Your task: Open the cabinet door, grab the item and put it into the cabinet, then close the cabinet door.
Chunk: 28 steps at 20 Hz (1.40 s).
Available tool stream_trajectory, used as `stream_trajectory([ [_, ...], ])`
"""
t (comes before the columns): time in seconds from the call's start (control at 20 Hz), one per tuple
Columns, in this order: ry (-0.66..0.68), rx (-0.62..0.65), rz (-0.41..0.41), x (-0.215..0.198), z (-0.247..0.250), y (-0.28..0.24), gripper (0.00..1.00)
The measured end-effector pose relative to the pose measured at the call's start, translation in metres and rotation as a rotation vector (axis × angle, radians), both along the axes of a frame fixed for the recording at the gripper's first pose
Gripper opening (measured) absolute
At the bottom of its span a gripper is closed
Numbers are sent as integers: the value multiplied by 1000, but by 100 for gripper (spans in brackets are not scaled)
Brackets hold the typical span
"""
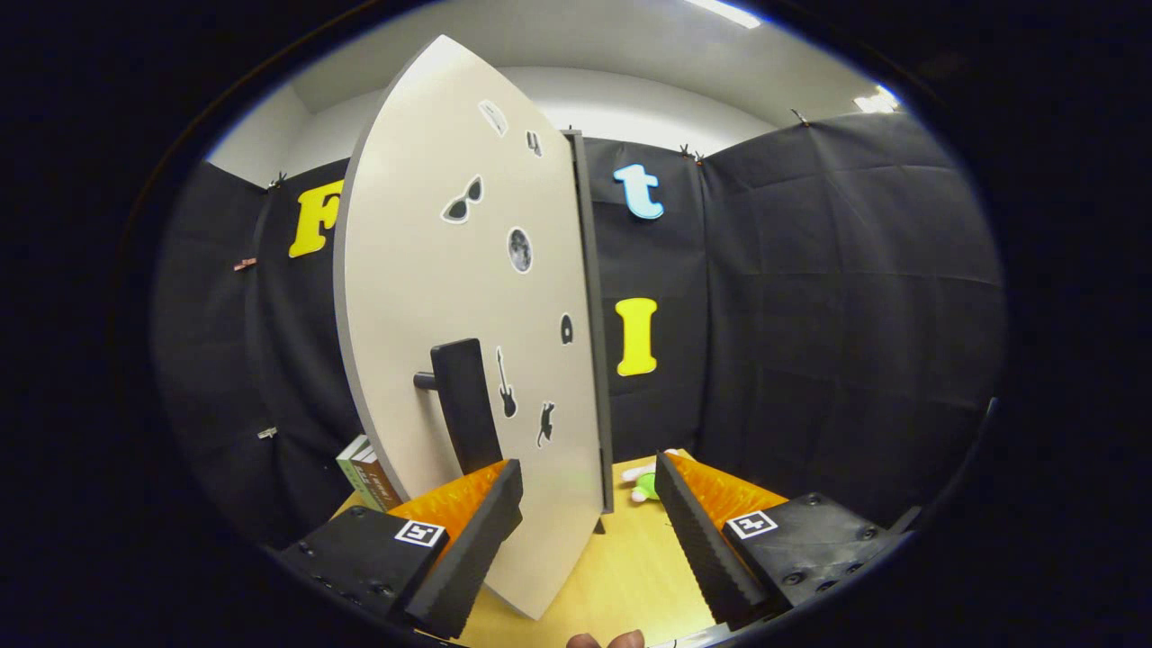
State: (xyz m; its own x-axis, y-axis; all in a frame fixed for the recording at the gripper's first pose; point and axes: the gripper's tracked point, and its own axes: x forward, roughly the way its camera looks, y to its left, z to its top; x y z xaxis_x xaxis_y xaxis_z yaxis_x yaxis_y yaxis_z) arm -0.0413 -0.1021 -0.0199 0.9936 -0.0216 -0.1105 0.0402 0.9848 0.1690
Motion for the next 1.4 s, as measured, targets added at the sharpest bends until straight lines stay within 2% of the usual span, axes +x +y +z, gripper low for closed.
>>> stream_trajectory([
  [0.25, 9, 4, 120, 30, -2, 79, 98],
  [0.45, 10, -6, 163, 32, -5, 102, 98],
  [0.6, 19, -16, 153, 31, -8, 98, 97],
  [1.0, 31, -30, 53, 34, -13, 48, 98],
  [1.4, 40, -57, 73, 16, -19, 34, 98],
])
